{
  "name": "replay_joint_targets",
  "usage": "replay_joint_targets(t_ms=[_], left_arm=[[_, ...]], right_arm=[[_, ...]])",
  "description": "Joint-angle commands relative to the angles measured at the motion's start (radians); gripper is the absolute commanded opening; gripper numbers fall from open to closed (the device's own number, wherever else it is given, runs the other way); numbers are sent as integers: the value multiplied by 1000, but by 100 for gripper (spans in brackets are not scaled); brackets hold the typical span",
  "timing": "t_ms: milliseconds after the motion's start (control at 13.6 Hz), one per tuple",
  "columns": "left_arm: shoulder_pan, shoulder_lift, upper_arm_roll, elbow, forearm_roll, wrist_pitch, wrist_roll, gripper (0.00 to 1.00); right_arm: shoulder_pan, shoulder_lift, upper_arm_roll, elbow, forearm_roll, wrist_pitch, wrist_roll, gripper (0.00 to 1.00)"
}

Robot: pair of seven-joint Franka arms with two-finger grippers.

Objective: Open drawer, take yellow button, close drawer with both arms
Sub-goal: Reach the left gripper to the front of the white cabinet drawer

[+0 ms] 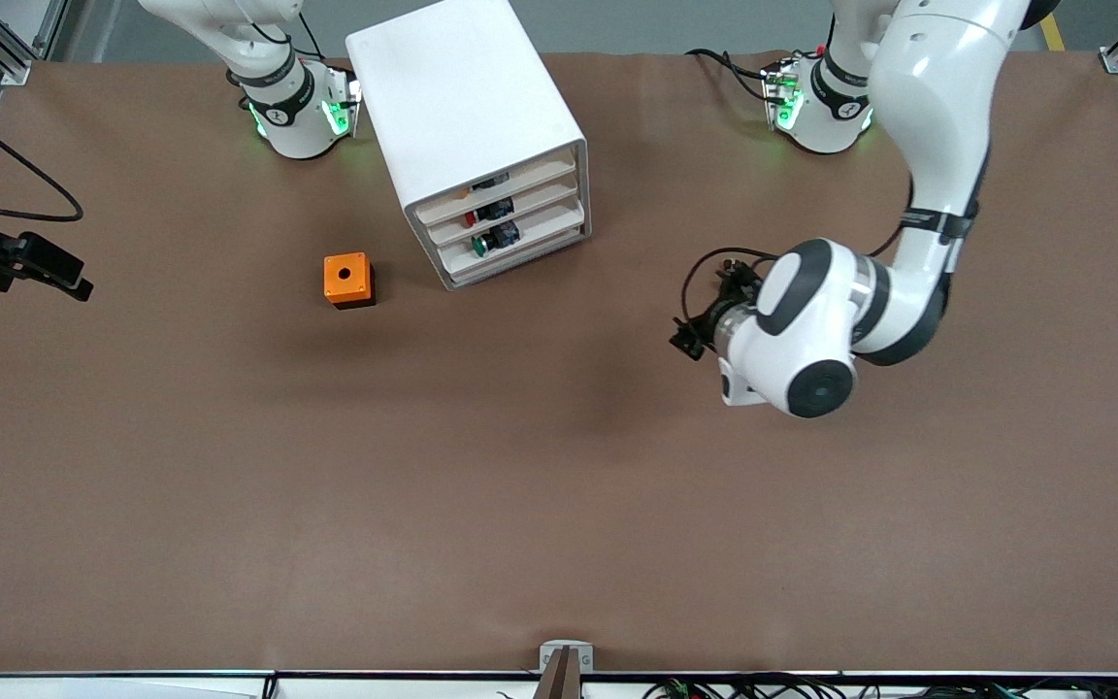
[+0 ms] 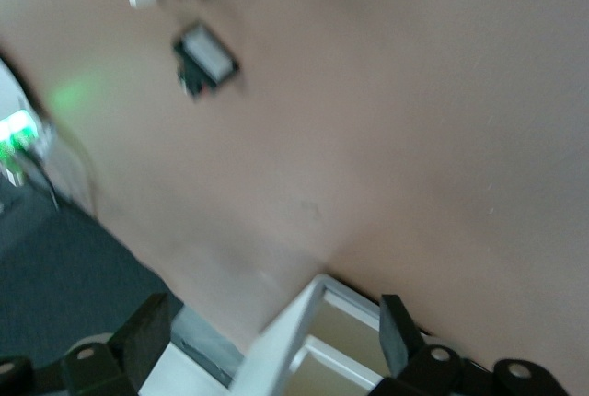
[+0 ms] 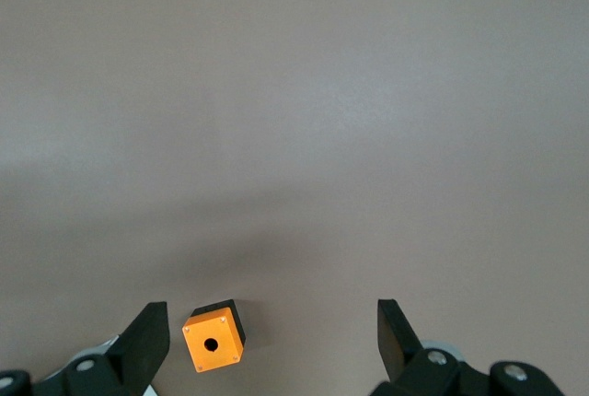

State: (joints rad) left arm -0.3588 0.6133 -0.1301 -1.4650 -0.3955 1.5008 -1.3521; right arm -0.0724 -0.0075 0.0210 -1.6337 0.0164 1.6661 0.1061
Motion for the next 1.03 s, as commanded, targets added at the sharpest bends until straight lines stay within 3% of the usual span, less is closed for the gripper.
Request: replay_joint_targets(t_ms=[0,221,662,956], left_arm=[[-52,11,6,23,-109,-8,-209,100],[-66,34,6,23,-241,-8,-394,100],[-130,74,3,20,-318,-16,-798,100],[-150,101,-5,17,-431,-37,-875,100]], right_arm=[[19,1,-1,17,-4,-29,33,100],[20,0,-1,18,-6,-40,35,100],[28,1,14,20,-15,-40,46,100],[26,3,17,18,-15,-43,47,100]])
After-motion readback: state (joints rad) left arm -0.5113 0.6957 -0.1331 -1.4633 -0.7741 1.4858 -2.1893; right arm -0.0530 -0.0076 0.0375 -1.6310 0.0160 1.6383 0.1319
